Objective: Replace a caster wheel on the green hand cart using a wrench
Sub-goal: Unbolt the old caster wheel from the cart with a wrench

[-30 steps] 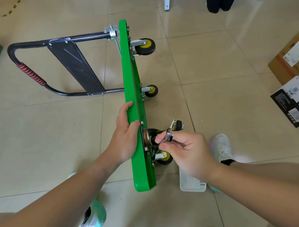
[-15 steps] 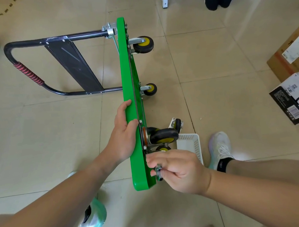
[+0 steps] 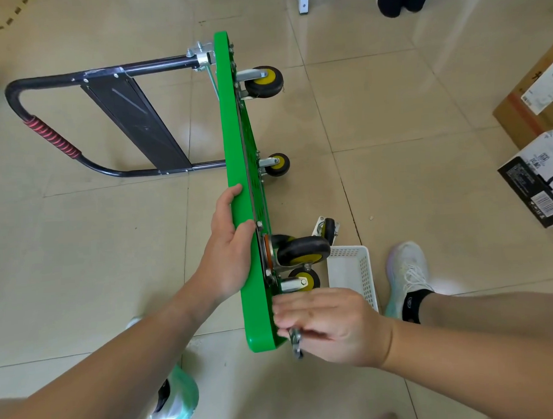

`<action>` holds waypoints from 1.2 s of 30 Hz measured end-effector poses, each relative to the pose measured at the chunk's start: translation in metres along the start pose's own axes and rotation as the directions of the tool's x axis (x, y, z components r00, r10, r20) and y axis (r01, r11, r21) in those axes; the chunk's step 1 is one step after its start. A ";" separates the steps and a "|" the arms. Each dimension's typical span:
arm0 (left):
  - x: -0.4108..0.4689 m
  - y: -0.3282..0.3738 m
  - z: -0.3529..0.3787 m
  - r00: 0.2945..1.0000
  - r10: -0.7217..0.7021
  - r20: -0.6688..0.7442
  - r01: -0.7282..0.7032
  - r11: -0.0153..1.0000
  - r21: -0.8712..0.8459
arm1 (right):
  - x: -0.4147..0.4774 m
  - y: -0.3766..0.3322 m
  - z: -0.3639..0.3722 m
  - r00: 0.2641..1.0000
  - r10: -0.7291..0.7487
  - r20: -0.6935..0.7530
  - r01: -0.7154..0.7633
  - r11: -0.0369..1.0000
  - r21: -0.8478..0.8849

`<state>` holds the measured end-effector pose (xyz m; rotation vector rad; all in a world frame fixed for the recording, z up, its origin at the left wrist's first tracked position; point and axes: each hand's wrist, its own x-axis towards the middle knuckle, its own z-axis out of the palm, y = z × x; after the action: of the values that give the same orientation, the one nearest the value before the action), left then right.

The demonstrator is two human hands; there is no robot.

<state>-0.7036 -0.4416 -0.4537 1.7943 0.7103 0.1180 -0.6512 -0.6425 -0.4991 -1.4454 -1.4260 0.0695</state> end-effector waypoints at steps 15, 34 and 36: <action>0.004 -0.005 0.000 0.999 0.036 -0.007 -0.036 0.999 0.002 | 0.008 0.018 -0.057 0.522 0.797 -0.304 -0.694 0.604 0.391; 0.012 -0.029 -0.003 0.990 0.135 -0.048 -0.138 0.988 -0.066 | -0.126 0.237 0.003 -0.486 0.854 -0.184 -0.710 -0.264 0.653; 0.013 -0.035 -0.003 0.989 0.136 -0.064 -0.143 0.984 -0.105 | -0.133 0.249 0.010 -0.515 0.847 -0.133 -0.652 -0.286 0.703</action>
<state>-0.7084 -0.4266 -0.4871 1.7405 0.6061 0.2971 -0.5243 -0.6699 -0.7496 -1.6699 0.9353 0.6942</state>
